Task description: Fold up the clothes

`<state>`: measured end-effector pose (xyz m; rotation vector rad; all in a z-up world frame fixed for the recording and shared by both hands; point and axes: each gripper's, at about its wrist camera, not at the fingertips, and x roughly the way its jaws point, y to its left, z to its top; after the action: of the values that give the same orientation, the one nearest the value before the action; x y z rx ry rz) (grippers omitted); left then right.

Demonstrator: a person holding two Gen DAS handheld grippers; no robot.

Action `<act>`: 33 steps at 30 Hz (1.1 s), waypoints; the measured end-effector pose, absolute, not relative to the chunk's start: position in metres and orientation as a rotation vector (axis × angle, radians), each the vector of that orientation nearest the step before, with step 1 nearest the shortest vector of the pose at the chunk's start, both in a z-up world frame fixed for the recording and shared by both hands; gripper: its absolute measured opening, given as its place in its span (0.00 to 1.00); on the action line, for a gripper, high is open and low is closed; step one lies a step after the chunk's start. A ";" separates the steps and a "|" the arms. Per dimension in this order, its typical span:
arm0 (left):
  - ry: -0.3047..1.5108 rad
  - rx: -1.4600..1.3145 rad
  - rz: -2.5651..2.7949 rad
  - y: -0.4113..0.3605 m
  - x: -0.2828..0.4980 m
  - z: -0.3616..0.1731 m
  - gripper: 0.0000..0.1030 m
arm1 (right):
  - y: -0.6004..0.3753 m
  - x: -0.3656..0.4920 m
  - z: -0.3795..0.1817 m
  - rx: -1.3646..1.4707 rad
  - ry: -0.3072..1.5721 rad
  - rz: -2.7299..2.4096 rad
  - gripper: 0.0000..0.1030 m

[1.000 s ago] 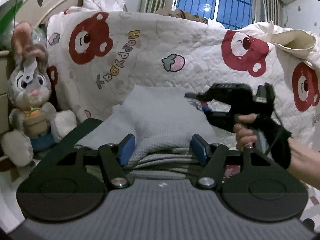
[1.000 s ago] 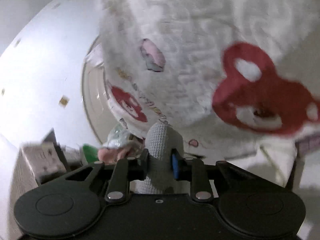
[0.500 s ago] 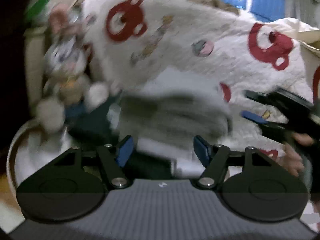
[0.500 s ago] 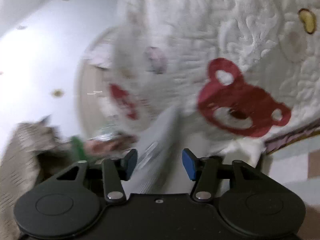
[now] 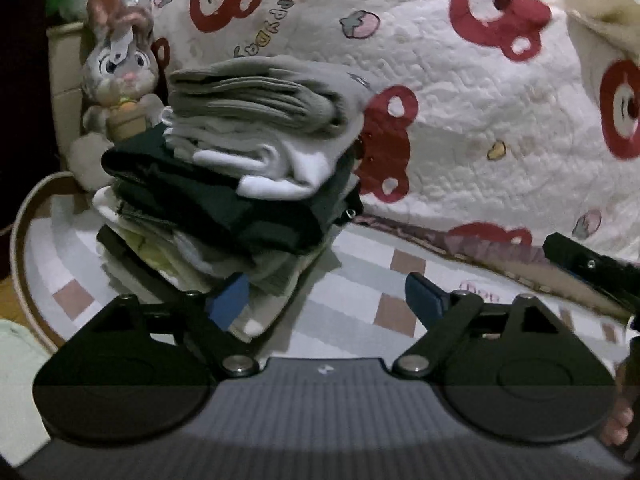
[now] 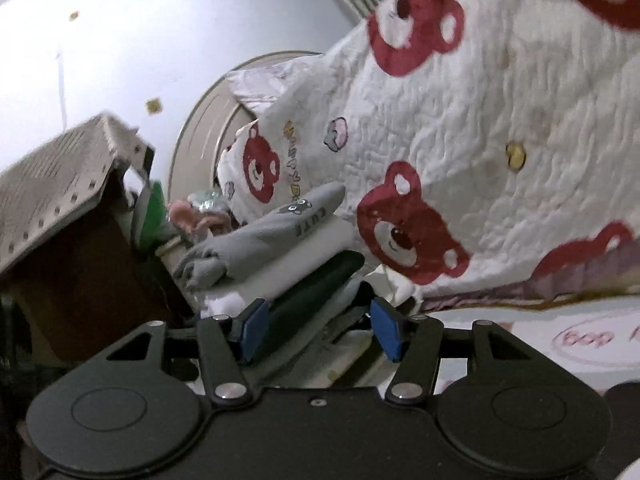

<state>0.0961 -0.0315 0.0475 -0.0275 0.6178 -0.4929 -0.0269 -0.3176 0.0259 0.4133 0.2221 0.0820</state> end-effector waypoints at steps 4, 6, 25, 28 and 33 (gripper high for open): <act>0.638 -0.011 -0.479 -0.044 0.065 0.052 0.93 | -0.307 -0.058 0.034 0.262 0.210 0.088 0.67; 0.632 -0.004 -0.465 -0.049 0.050 0.054 0.94 | -0.308 -0.071 0.036 0.249 0.190 0.104 0.70; 0.651 0.266 -0.401 -0.106 -0.054 0.034 1.00 | -0.291 -0.162 0.039 0.090 0.227 0.107 0.89; 0.635 0.293 -0.408 -0.109 -0.061 0.034 1.00 | -0.296 -0.167 0.036 0.113 0.227 0.075 0.93; 0.642 0.286 -0.428 -0.111 -0.066 0.036 1.00 | -0.300 -0.170 0.032 0.138 0.223 0.037 0.96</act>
<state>-0.0660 -0.1113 0.0357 0.2860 0.6417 -0.4279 -0.1698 -0.3000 0.0320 0.1377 0.2231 0.0373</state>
